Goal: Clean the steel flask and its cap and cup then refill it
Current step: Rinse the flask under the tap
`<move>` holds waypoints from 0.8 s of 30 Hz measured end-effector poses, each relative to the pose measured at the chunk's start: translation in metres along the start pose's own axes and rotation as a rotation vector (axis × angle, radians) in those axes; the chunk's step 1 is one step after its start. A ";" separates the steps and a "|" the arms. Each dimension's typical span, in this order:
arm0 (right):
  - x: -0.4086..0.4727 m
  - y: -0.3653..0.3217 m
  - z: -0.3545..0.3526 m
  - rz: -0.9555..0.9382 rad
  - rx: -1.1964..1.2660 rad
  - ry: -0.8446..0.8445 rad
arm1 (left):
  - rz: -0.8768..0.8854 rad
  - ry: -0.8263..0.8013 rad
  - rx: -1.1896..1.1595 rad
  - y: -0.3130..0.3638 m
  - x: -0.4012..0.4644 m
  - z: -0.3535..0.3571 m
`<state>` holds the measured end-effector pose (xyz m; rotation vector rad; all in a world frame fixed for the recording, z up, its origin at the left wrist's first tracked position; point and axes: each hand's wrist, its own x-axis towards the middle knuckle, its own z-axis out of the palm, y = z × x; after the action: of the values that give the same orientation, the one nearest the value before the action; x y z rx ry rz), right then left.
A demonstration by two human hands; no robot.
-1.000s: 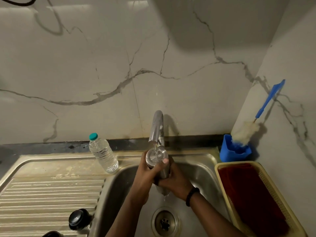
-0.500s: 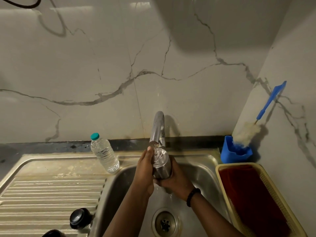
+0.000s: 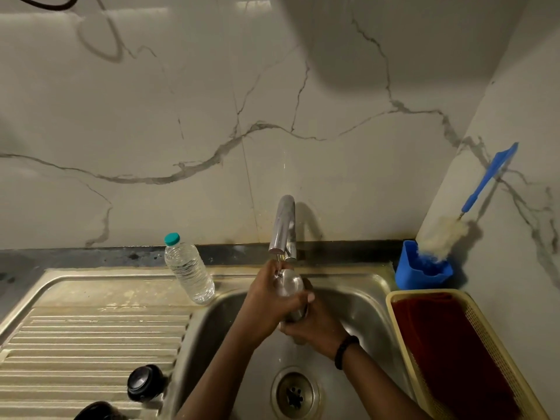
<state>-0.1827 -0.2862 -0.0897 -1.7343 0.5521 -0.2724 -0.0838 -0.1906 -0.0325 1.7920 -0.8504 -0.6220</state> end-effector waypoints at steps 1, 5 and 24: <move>0.001 0.001 -0.002 -0.011 -0.010 0.005 | 0.039 -0.031 0.034 -0.005 -0.001 -0.004; 0.005 -0.003 -0.001 -0.019 0.012 -0.045 | 0.061 0.010 -0.136 -0.013 -0.010 -0.010; -0.005 -0.008 -0.008 -0.083 -0.430 -0.159 | -0.050 0.143 -0.459 -0.030 -0.018 -0.004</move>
<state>-0.1885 -0.2891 -0.0796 -2.1762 0.4433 -0.0729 -0.0843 -0.1669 -0.0584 1.4221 -0.5150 -0.6527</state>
